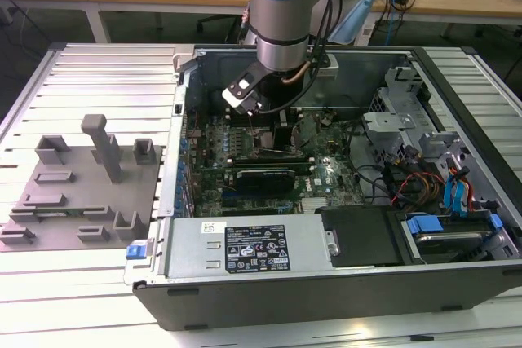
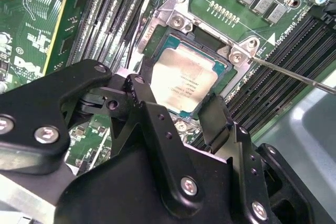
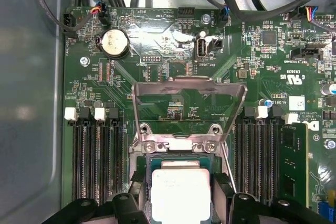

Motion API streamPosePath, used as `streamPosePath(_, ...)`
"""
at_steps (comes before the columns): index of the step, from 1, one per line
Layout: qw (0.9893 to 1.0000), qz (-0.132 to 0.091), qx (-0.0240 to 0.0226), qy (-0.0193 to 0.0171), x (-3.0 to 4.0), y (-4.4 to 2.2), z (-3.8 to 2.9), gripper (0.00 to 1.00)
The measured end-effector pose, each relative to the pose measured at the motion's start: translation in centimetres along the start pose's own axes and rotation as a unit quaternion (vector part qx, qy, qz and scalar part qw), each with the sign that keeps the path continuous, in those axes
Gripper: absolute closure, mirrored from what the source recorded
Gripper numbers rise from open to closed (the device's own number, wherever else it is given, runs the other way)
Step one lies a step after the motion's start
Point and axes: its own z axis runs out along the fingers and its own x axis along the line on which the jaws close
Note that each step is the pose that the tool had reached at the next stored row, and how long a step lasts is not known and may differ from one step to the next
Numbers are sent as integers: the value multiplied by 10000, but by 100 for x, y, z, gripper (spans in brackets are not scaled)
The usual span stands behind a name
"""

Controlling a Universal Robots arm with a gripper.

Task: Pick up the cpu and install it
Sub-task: 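Place the cpu into insertion slot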

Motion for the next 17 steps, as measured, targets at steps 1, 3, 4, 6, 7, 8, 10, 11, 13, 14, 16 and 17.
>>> streamPosePath(1, 10000, 6, 0, -1, 0, -2, -1, 38)
streamPosePath(3, 10000, 14, -1, -2, 0, -6, -1, 38)
streamPosePath(4, 10000, 16, -1, -2, 0, -7, -1, 38)
streamPosePath(6, 10000, 17, 0, -3, -1, -8, -6, 38)
streamPosePath(7, 10000, 17, 0, -2, -1, -7, -16, 38)
streamPosePath(8, 10000, 17, -1, -1, -1, -6, -27, 38)
streamPosePath(10, 10000, 18, -1, -2, -3, -3, -91, 38)
streamPosePath(11, 10000, 17, -1, -2, -4, -2, -116, 38)
streamPosePath(13, 10000, 17, -1, -1, -4, 0, -128, 38)
streamPosePath(14, 10000, 18, -1, -1, -4, 0, -128, 38)
streamPosePath(16, 10000, 18, -1, -1, -4, -1, -129, 38)
streamPosePath(17, 10000, 17, -1, -2, -5, -1, -129, 38)
